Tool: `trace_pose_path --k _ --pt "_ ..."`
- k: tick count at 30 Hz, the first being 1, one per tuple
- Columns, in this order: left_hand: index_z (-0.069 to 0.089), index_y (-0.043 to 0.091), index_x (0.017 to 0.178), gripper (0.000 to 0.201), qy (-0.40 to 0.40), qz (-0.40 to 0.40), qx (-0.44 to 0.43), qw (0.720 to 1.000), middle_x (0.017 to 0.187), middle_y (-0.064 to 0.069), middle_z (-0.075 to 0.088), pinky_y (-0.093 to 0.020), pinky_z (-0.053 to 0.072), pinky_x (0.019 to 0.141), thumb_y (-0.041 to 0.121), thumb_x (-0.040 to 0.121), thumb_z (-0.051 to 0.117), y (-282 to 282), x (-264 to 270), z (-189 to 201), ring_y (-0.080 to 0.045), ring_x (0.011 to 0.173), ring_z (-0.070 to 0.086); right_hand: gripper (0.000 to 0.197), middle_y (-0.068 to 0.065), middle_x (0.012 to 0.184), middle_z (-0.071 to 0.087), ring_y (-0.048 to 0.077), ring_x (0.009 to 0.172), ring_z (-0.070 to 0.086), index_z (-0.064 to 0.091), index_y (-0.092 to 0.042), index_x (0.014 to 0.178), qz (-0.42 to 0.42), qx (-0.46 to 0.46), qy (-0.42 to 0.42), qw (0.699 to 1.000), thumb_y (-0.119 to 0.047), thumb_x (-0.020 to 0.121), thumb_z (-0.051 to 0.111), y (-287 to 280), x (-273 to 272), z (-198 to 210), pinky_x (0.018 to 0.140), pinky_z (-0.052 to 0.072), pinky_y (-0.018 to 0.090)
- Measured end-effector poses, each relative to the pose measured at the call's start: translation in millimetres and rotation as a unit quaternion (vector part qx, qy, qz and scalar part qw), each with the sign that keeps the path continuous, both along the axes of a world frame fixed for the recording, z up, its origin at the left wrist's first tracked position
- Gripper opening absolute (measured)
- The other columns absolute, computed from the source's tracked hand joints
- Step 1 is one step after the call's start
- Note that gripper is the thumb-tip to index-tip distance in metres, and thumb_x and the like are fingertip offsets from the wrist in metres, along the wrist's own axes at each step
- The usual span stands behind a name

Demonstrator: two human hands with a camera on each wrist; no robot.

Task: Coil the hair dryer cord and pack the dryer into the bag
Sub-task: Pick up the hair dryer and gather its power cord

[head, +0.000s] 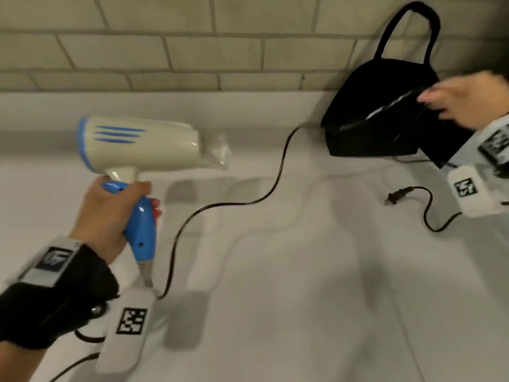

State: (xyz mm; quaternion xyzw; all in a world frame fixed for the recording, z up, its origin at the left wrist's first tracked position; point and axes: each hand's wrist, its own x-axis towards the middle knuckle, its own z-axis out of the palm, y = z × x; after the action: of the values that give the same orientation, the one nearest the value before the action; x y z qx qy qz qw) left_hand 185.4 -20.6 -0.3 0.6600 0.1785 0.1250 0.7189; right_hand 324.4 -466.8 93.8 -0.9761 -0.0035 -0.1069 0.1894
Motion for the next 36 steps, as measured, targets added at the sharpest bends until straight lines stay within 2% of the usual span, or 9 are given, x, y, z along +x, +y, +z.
trace_pose_path --k 3,6,13,16,19,21,23,29,36 --pt "0.052 0.012 0.069 0.02 0.05 -0.033 -0.049 0.997 0.049 -0.003 0.055 -0.016 0.05 0.039 0.001 0.085 0.053 -31.1 4.1 -15.5 -0.004 0.036 0.057 0.031 0.028 0.116 0.06 0.045 0.107 0.054 0.056 -0.002 0.116 0.005 -0.079 0.092 0.993 -0.016 0.092 0.042 24.0 -5.0 -32.1 0.094 0.043 0.052" --pt "0.054 0.011 0.071 0.016 0.076 -0.04 -0.093 0.992 0.062 -0.007 0.051 -0.018 0.051 0.042 0.002 0.085 0.055 -50.8 5.8 -20.2 -0.006 0.037 0.056 0.041 0.024 0.136 0.043 0.041 0.123 0.04 0.04 -0.007 0.132 0.015 -0.159 0.137 0.978 -0.012 0.092 0.043 46.2 -15.4 -48.3 0.103 0.034 0.046" --pt "0.055 0.013 0.074 0.012 0.073 -0.024 -0.11 0.991 0.062 -0.004 0.051 -0.022 0.051 0.045 0.005 0.084 0.057 -67.0 15.2 -24.7 -0.014 0.049 0.056 0.048 0.006 0.139 0.044 0.016 0.127 0.038 0.042 -0.017 0.132 0.423 -0.066 0.084 0.9 -0.021 0.086 0.056 155.5 -113.4 -85.8 0.103 0.02 0.017" --pt "0.056 0.014 0.075 0.011 0.058 -0.037 -0.095 0.993 0.063 -0.003 0.053 -0.024 0.053 0.05 0.007 0.085 0.057 -75.2 15.7 -23.5 -0.016 0.055 0.056 0.07 0.007 0.149 0.029 0.018 0.137 0.025 0.015 -0.017 0.142 0.448 -0.075 0.135 0.881 -0.037 0.086 0.052 190.9 -123.2 -107.8 0.114 0.006 0.028" --pt "0.056 0.014 0.078 0.009 0.045 -0.043 -0.085 0.994 0.065 -0.003 0.053 -0.027 0.052 0.054 0.011 0.085 0.057 -78.2 14.5 -21.9 -0.015 0.056 0.057 0.053 0.008 0.126 0.058 0.014 0.113 0.049 0.032 -0.021 0.137 0.402 -0.022 0.239 0.884 -0.036 0.089 0.048 208.1 -124.0 -109.5 0.114 0.015 0.032" --pt "0.054 0.013 0.079 0.008 0.041 -0.026 -0.086 0.995 0.064 -0.003 0.052 -0.027 0.052 0.051 0.012 0.086 0.057 -75.9 14.8 -25.5 -0.014 0.053 0.057 0.02 0.008 0.098 0.069 0.008 0.085 0.055 0.062 -0.017 0.105 0.39 0.111 0.275 0.872 -0.023 0.088 0.052 209.2 -126.2 -102.4 0.095 0.041 0.029" --pt "0.052 0.01 0.081 0.008 0.039 0.012 -0.087 0.995 0.064 -0.004 0.052 -0.027 0.052 0.05 0.014 0.086 0.058 -70.7 16.4 -30.3 -0.015 0.052 0.056 0.015 -0.004 0.082 0.069 -0.002 0.076 0.056 0.067 -0.017 0.087 0.414 0.183 0.306 0.837 -0.012 0.087 0.053 202.1 -130.7 -95.2 0.08 0.044 0.014" --pt "0.052 0.011 0.085 0.007 0.02 0.118 -0.183 0.976 0.072 -0.003 0.054 -0.029 0.053 0.056 0.013 0.086 0.058 -52.0 23.4 -31.3 -0.009 0.046 0.058 0.01 -0.009 0.08 0.066 0.009 0.078 0.06 0.066 -0.031 0.085 0.432 0.03 0.421 0.797 -0.037 0.08 0.061 179.3 -161.0 -107.6 0.081 0.047 0.029" --pt "0.05 0.002 0.107 0.026 0.036 0.066 -0.108 0.991 0.083 -0.01 0.058 -0.032 0.054 0.06 0.017 0.087 0.058 -51.5 16.1 -39.5 -0.019 0.067 0.06 0.024 -0.007 0.037 0.039 0.005 0.035 0.03 0.066 -0.018 0.077 0.306 0.481 0.352 0.742 -0.017 0.088 0.044 181.1 -142.9 -82.1 0.039 0.026 0.015"
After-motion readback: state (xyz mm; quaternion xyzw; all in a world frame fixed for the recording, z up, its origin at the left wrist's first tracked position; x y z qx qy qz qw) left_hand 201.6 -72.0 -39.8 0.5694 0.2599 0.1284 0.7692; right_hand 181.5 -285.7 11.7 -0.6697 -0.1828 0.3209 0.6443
